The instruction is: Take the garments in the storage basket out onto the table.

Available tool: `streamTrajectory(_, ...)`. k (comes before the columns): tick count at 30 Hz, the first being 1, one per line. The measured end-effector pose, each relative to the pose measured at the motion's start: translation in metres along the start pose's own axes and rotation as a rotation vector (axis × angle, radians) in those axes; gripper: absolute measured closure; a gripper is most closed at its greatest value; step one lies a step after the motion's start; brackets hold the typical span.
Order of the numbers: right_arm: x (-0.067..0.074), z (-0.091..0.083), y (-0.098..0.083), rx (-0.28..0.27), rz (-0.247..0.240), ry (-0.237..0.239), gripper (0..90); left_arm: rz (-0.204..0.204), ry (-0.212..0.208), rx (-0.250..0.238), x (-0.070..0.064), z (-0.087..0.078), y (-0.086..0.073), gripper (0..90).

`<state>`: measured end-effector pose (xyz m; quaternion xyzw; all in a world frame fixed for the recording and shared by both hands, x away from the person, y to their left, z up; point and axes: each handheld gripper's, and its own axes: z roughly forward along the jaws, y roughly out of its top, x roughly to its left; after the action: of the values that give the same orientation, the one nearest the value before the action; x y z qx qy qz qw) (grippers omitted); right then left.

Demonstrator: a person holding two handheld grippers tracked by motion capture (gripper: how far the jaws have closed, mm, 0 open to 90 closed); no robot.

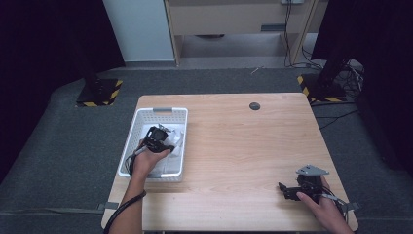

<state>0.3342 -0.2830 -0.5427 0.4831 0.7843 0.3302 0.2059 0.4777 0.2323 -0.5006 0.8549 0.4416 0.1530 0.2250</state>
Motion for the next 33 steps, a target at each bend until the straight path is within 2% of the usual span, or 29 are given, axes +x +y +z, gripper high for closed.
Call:
streamTrajectory(4, 0.0, 0.0, 0.0, 0.0, 0.0, 0.0, 0.4, -0.001, 0.031, -0.017, 0.002, -0.006, 0.0, 68.6)
streamTrajectory(12, 0.0, 0.0, 0.0, 0.0, -0.001, 0.001, 0.4, -0.007, 0.054, -0.048, 0.006, -0.021, 0.003, 69.3)
streamTrajectory(20, 0.0, 0.0, 0.0, 0.0, 0.001, 0.001, 0.4, 0.015, 0.058, -0.089, 0.005, -0.037, 0.013, 69.4)
streamTrajectory(24, 0.0, 0.0, 0.0, 0.0, 0.0, 0.001, 0.4, 0.03, 0.066, -0.094, 0.005, -0.045, 0.017, 69.4)
streamTrajectory(33, 0.001, 0.0, 0.0, 0.001, 0.003, 0.0, 0.4, 0.035, 0.063, -0.1, 0.007, -0.053, 0.019, 69.4)
